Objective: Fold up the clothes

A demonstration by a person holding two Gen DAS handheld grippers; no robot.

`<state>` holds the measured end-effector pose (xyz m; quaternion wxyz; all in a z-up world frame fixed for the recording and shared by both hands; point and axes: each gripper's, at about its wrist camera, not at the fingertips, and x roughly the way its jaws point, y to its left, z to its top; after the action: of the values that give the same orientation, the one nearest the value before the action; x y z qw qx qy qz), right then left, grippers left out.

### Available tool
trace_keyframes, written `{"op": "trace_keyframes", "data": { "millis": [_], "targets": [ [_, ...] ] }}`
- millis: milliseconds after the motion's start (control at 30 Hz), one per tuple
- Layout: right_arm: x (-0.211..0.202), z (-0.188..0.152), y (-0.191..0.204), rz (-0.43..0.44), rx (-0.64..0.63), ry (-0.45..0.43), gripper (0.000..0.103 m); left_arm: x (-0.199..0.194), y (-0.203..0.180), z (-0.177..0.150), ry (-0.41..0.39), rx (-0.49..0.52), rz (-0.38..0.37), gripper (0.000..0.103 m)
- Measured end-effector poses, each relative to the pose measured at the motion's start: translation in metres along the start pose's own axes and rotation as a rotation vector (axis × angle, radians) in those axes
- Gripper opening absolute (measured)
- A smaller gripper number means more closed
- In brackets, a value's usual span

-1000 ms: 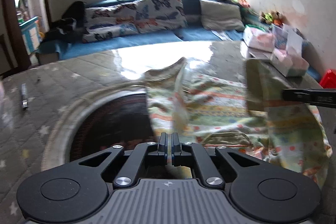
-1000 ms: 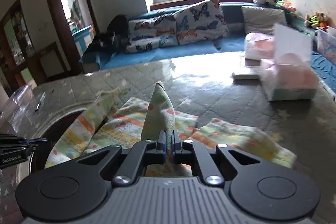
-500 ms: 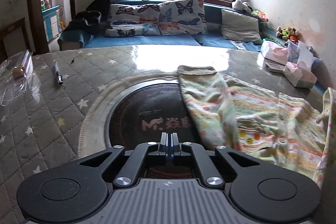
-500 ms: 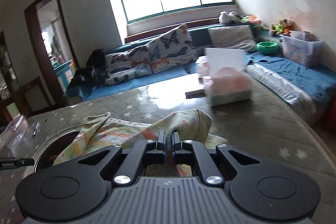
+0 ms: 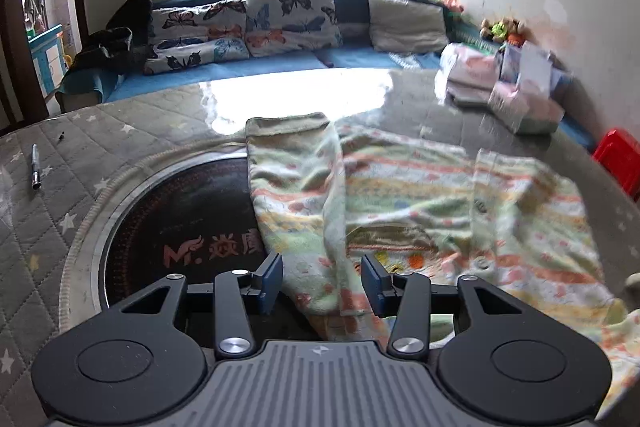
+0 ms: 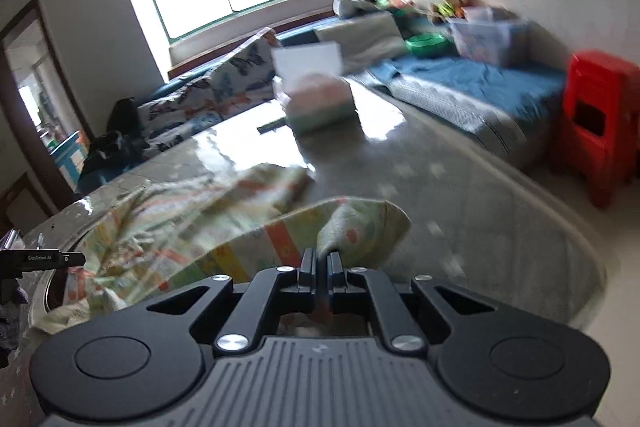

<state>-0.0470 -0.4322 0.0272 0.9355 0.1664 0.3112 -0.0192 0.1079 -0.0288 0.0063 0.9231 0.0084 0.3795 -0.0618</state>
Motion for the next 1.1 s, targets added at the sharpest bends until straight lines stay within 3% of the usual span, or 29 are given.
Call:
{"op": "trace_keyframes", "data": {
  "millis": [33, 67, 100, 200, 500, 767, 967, 1100],
  "targets": [
    [0.000, -0.006, -0.004, -0.004, 0.013, 0.014, 0.004, 0.003, 0.000, -0.001, 0.008, 0.001, -0.005, 0.038],
    [0.000, -0.011, -0.006, -0.007, 0.022, 0.025, 0.004, 0.005, 0.001, -0.003, 0.017, 0.000, -0.010, 0.021],
    [0.000, -0.015, -0.008, -0.009, 0.027, 0.033, 0.004, 0.006, 0.003, -0.005, 0.020, -0.002, -0.018, 0.010],
    [0.004, -0.026, -0.015, -0.019, 0.048, 0.057, 0.004, 0.001, 0.004, -0.010, 0.010, 0.008, -0.028, 0.003],
    [0.025, -0.018, -0.014, -0.038, 0.002, 0.052, 0.004, -0.035, 0.031, -0.040, -0.011, -0.077, 0.028, 0.001],
    [0.042, 0.002, -0.014, -0.062, -0.037, 0.037, 0.005, -0.067, 0.041, -0.086, 0.031, -0.182, 0.019, 0.001],
    [0.027, -0.004, -0.036, -0.162, 0.001, 0.036, 0.013, -0.080, 0.037, -0.096, 0.051, -0.155, 0.001, 0.001],
    [0.011, 0.010, -0.030, -0.162, -0.011, -0.043, 0.017, -0.079, 0.038, -0.092, 0.054, -0.153, -0.003, 0.005]
  ]
}}
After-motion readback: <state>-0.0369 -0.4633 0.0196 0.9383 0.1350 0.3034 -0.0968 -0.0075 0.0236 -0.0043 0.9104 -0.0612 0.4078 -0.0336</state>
